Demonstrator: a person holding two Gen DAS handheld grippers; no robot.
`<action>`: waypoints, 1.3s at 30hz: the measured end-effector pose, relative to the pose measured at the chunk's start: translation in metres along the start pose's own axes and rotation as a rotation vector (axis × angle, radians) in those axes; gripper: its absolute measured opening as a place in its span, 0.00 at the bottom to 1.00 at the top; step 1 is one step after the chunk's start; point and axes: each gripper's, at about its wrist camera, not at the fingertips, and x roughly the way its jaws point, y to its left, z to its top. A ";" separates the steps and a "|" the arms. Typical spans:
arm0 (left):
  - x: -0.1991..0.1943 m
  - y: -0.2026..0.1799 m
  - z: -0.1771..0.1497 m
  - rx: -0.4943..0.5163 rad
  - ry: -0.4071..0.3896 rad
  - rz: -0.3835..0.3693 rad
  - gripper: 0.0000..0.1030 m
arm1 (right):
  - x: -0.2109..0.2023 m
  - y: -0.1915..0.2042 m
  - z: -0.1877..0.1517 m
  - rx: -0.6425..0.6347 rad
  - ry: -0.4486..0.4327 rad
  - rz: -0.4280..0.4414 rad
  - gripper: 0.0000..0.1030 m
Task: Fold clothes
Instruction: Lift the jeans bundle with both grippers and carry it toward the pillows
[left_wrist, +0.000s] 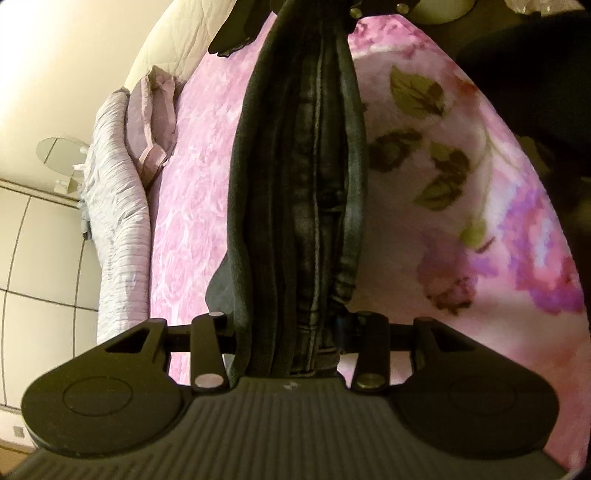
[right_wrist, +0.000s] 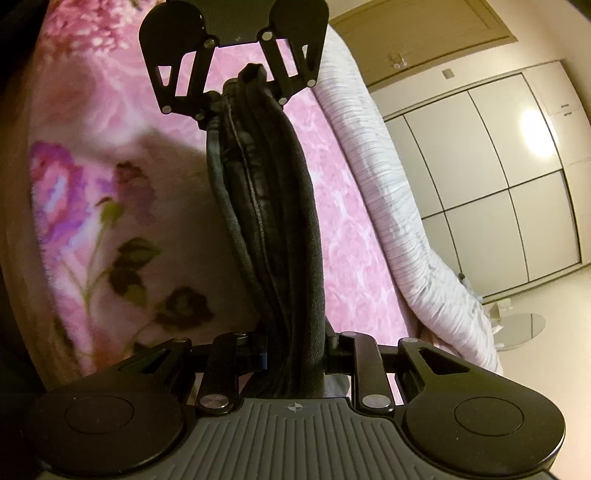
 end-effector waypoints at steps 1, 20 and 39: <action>-0.001 0.002 -0.002 0.016 -0.009 -0.008 0.36 | 0.000 -0.004 -0.001 0.006 -0.004 0.008 0.22; -0.039 0.126 0.073 -0.081 0.060 -0.366 0.33 | -0.028 -0.156 -0.010 0.151 0.044 0.377 0.19; -0.033 0.256 0.282 0.059 -0.086 -0.462 0.33 | -0.126 -0.332 -0.154 0.286 0.202 0.361 0.19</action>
